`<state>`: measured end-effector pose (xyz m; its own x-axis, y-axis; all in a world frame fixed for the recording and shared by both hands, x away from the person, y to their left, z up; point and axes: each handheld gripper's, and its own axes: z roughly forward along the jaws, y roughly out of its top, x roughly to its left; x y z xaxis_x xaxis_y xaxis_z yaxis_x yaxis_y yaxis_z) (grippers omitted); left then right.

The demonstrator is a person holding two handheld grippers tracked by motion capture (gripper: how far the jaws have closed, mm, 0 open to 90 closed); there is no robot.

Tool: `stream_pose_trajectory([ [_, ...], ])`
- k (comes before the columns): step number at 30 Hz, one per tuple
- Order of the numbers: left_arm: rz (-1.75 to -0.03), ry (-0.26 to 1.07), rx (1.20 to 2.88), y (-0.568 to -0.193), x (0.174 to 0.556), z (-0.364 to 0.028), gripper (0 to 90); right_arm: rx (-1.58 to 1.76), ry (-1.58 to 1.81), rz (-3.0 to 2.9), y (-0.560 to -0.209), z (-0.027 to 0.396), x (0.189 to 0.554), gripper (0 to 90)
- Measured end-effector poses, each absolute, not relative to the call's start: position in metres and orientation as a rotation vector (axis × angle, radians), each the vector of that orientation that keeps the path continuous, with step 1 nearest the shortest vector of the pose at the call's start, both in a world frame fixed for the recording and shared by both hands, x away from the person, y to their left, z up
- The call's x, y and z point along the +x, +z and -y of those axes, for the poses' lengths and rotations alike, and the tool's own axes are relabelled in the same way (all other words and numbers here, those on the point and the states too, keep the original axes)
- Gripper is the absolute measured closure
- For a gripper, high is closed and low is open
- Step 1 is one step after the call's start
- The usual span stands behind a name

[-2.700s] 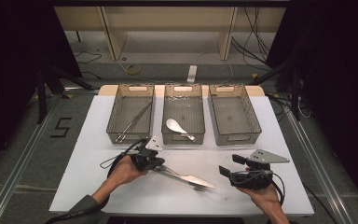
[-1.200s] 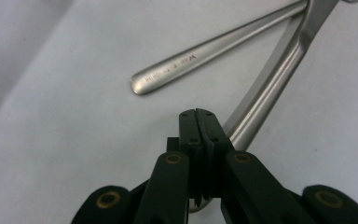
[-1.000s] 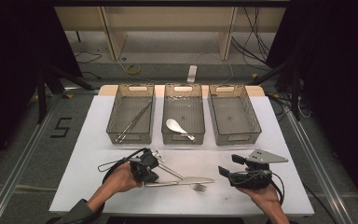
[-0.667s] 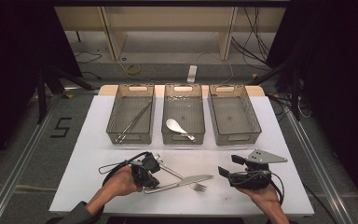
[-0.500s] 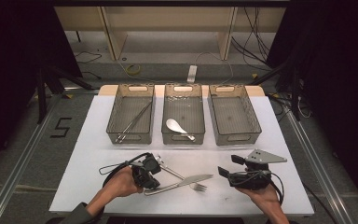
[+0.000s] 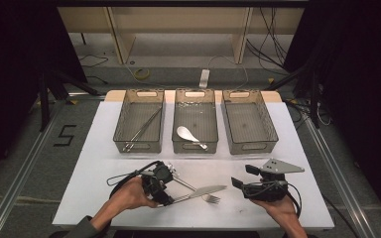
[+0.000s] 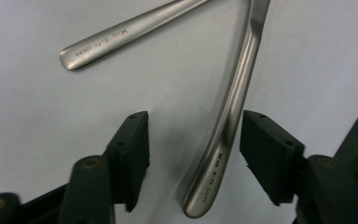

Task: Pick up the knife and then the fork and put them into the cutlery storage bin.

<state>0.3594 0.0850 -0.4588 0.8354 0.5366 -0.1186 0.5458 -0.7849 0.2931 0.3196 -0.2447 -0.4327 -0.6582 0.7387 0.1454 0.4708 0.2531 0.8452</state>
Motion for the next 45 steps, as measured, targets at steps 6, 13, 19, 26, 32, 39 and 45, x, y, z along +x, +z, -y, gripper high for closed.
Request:
stream_pose_trajectory([
  [6,-0.795,-0.048,2.717,-0.461,0.357,-0.080,44.5,1.121,1.362,-2.246,-0.433,0.245,0.319,29.1],
  [13,-0.759,-0.015,2.731,-0.462,0.354,-0.077,53.4,1.121,1.355,-2.250,-0.433,0.244,0.320,29.2],
  [19,-0.714,0.026,2.763,-0.462,0.350,-0.071,55.0,1.120,1.352,-2.250,-0.433,0.244,0.319,29.3],
  [26,-0.677,0.045,2.796,-0.462,0.350,-0.068,57.5,1.124,1.352,-2.252,-0.433,0.244,0.320,29.3],
  [32,-0.688,0.052,2.801,-0.462,0.349,-0.065,60.1,1.136,1.351,-2.244,-0.434,0.245,0.322,29.6],
  [39,-0.683,0.046,2.817,-0.462,0.351,-0.064,62.5,1.141,1.349,-2.245,-0.435,0.244,0.323,29.7],
  [45,-0.677,0.044,2.814,-0.462,0.352,-0.064,66.4,1.140,1.349,-2.246,-0.434,0.244,0.323,29.7],
])
